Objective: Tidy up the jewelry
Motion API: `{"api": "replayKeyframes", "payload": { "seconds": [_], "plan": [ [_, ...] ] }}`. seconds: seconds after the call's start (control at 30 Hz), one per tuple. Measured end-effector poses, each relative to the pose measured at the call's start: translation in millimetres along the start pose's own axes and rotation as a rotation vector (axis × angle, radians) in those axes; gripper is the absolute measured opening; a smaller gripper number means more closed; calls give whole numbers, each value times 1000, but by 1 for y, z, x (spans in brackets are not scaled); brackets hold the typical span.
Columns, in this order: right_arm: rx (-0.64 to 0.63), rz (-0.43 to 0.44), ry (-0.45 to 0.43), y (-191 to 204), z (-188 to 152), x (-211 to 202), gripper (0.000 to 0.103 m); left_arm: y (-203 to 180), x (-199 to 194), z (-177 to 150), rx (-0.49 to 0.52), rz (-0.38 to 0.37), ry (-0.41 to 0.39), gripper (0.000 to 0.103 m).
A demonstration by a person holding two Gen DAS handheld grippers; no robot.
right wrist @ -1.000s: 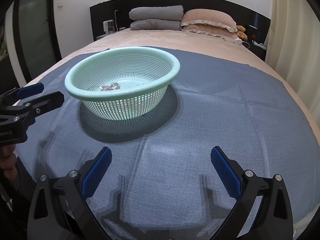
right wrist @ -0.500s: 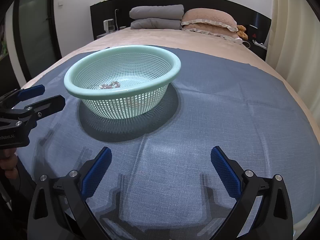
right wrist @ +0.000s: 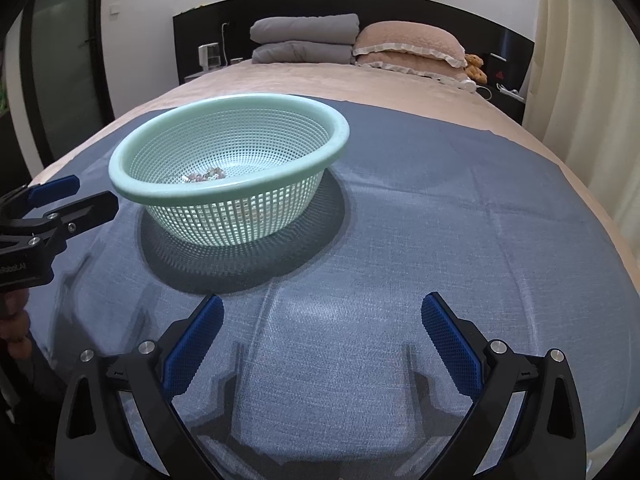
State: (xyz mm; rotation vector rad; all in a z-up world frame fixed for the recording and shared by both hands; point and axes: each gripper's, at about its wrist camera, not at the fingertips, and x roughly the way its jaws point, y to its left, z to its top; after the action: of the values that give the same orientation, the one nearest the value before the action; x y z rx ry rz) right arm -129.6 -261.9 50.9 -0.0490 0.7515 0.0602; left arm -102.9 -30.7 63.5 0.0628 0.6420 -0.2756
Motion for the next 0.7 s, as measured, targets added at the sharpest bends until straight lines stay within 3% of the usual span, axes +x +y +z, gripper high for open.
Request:
{"api": "replayKeyframes", "payload": {
  "seconds": [0.7],
  "plan": [
    [70,-21,31,-25,7,52,95,20,60,-8,13,11,39,99]
  ]
}}
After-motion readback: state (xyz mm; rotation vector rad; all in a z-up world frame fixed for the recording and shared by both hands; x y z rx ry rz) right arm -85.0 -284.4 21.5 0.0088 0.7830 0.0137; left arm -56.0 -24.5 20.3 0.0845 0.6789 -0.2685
